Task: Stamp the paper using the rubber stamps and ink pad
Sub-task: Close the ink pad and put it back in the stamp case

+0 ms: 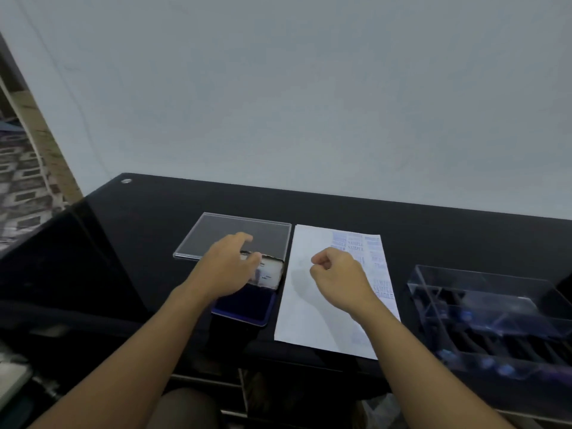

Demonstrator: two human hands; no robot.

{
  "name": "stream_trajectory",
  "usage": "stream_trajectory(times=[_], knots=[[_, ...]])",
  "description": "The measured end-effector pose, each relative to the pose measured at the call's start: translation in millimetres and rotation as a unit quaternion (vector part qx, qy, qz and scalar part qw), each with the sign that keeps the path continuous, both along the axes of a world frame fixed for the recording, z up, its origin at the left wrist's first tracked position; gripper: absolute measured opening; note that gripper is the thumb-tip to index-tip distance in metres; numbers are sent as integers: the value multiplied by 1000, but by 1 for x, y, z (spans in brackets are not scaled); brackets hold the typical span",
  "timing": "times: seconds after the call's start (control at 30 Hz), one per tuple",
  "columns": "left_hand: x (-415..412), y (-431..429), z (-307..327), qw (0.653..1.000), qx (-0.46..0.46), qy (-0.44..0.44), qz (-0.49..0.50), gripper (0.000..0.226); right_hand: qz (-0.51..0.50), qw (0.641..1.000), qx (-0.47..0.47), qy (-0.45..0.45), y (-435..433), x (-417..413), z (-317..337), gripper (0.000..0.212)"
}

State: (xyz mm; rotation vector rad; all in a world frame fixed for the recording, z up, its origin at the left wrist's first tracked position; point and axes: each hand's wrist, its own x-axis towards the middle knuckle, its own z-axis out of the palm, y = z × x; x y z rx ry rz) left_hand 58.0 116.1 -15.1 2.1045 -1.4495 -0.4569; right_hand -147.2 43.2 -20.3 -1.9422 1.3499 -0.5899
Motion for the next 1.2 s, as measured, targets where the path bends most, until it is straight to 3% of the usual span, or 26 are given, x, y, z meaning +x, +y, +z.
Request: stream_trajectory(times=[0.2,0.27,0.57,0.7,0.87,1.2], knots=[[27,1,-14,985,-14,133,111,26,-19,987,139,-78,15,37,-6,24],[30,0,-18,976,-22,166,136,17,-33,980,170,-103,17,46,-5,14],[27,-4,-18,953,-29,260,155,15,-45,962,228,-141,14,66,4,5],[26,-1,-18,951,-41,269,149,15,-49,962,225,-148,20,67,9,3],[29,9,-16,939,-77,298,153,15,-53,972,169,-155,26,62,9,32],[29,47,-14,910,-113,348,192,17,-51,970,141,-189,46,45,-4,18]])
